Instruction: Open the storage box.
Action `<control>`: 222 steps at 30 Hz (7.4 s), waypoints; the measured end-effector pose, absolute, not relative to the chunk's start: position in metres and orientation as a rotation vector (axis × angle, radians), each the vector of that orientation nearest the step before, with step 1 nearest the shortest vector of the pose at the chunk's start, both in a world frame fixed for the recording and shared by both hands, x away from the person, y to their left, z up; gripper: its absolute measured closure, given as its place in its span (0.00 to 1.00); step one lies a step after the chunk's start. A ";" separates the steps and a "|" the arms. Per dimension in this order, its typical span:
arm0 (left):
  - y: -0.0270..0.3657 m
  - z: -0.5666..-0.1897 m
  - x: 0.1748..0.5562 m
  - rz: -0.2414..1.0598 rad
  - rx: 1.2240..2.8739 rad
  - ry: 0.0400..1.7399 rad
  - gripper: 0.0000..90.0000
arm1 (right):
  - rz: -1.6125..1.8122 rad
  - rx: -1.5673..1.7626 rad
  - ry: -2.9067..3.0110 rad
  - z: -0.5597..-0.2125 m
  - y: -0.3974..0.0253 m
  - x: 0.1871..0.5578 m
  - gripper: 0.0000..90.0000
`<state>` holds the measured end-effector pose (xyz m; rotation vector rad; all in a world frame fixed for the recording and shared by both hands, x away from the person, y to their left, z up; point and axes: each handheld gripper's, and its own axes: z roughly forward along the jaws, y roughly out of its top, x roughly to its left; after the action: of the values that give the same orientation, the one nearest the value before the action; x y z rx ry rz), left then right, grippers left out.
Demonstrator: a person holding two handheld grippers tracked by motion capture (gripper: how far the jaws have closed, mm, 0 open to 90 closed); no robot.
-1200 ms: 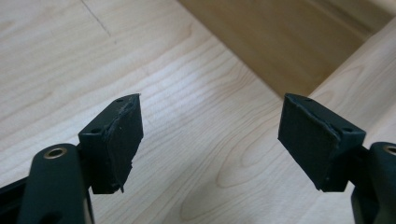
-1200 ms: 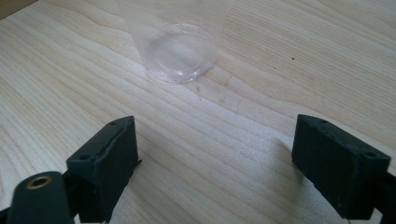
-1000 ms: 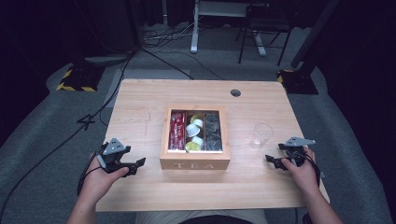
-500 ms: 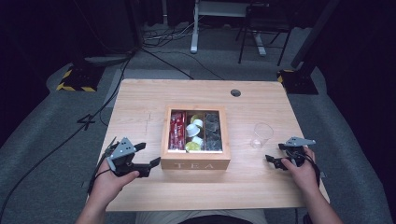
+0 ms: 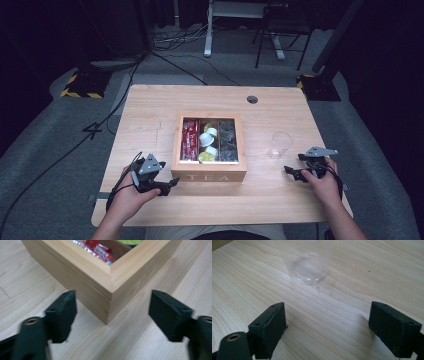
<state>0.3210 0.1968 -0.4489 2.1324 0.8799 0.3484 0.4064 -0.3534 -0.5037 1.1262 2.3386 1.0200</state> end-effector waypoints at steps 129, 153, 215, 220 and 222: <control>0.205 -0.415 0.341 0.449 1.838 0.879 0.51 | 1.308 0.464 2.274 -0.316 -0.190 0.418 0.61; 0.207 -0.430 0.357 0.456 1.914 0.925 0.26 | 1.390 0.611 2.206 -0.280 -0.183 0.486 0.64; 0.219 -0.442 0.362 0.403 1.934 0.971 0.29 | 1.365 0.972 2.066 -0.336 -0.158 0.588 0.53; 0.219 -0.442 0.362 0.402 1.929 0.972 0.29 | 1.356 1.006 2.076 -0.344 -0.159 0.592 0.52; 0.219 -0.443 0.362 0.401 1.930 0.972 0.29 | 1.352 1.023 2.076 -0.348 -0.159 0.593 0.52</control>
<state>0.3618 0.2194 -0.4426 1.9299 0.9722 0.4012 0.5930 -0.1595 -0.3476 1.0228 2.0757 1.3518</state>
